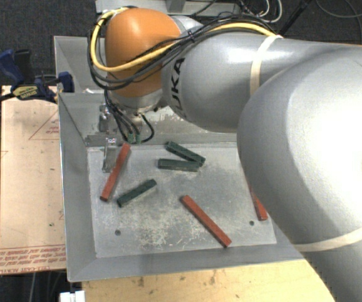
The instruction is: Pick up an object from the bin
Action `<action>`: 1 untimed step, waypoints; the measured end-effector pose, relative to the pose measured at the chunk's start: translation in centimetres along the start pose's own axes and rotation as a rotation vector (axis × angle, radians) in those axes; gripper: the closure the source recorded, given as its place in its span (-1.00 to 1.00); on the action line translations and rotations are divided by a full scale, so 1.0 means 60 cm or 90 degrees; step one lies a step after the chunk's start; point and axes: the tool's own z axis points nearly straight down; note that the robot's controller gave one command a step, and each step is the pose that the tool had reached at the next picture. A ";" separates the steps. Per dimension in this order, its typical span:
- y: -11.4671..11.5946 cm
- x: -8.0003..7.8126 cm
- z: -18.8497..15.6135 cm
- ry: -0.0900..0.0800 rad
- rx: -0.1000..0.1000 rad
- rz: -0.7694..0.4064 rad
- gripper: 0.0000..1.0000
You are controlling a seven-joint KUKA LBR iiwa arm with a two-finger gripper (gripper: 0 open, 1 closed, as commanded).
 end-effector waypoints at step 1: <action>0.000 0.000 0.000 0.000 0.000 0.000 -1.00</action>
Offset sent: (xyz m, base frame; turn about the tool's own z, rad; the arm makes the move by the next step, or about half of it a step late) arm -0.0265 -0.0486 -0.0943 -0.2898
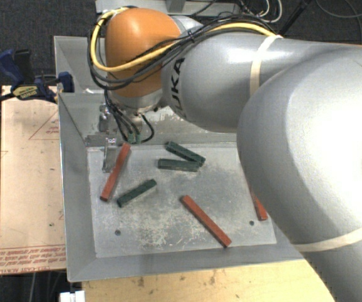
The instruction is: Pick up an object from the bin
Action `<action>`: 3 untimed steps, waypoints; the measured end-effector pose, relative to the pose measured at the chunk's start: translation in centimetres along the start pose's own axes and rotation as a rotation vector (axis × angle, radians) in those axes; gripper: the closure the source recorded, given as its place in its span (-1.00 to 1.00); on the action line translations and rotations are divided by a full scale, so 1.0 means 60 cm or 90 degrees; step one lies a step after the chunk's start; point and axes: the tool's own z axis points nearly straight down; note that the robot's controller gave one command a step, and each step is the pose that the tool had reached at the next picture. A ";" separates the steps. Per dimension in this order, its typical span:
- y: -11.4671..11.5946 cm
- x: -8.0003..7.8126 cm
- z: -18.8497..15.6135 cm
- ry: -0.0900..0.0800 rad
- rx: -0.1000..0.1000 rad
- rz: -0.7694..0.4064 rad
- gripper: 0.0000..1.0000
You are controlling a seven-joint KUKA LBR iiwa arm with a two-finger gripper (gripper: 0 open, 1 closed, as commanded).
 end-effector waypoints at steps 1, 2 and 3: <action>-0.024 0.014 0.050 -0.005 -0.002 -0.069 -1.00; -0.077 0.050 0.147 -0.007 -0.001 -0.230 1.00; -0.078 0.054 0.155 -0.004 -0.001 -0.229 -1.00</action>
Offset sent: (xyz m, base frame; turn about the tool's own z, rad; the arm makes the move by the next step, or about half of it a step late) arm -0.0348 -0.0479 -0.0961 -0.3633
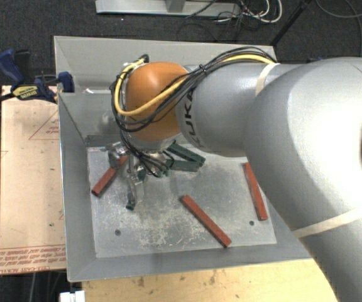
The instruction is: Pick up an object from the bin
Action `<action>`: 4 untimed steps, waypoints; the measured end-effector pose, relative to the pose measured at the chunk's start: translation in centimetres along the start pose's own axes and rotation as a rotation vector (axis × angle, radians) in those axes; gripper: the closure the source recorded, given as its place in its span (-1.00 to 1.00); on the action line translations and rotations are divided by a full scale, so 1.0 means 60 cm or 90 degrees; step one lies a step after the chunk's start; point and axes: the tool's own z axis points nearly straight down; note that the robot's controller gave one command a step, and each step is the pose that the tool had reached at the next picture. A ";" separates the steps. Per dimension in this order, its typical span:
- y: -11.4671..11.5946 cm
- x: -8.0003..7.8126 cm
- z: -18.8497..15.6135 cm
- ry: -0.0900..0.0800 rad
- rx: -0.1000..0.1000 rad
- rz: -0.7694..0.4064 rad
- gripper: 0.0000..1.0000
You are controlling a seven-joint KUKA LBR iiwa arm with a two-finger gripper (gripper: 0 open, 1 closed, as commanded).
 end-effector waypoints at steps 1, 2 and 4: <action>0.000 0.000 0.000 0.000 0.000 0.000 -1.00; 0.044 -0.082 0.005 0.003 -0.001 -0.235 1.00; 0.022 -0.028 -0.223 0.003 -0.001 -0.276 1.00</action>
Offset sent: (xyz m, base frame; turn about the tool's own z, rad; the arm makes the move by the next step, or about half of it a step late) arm 0.0360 0.0417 -0.0029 -0.3735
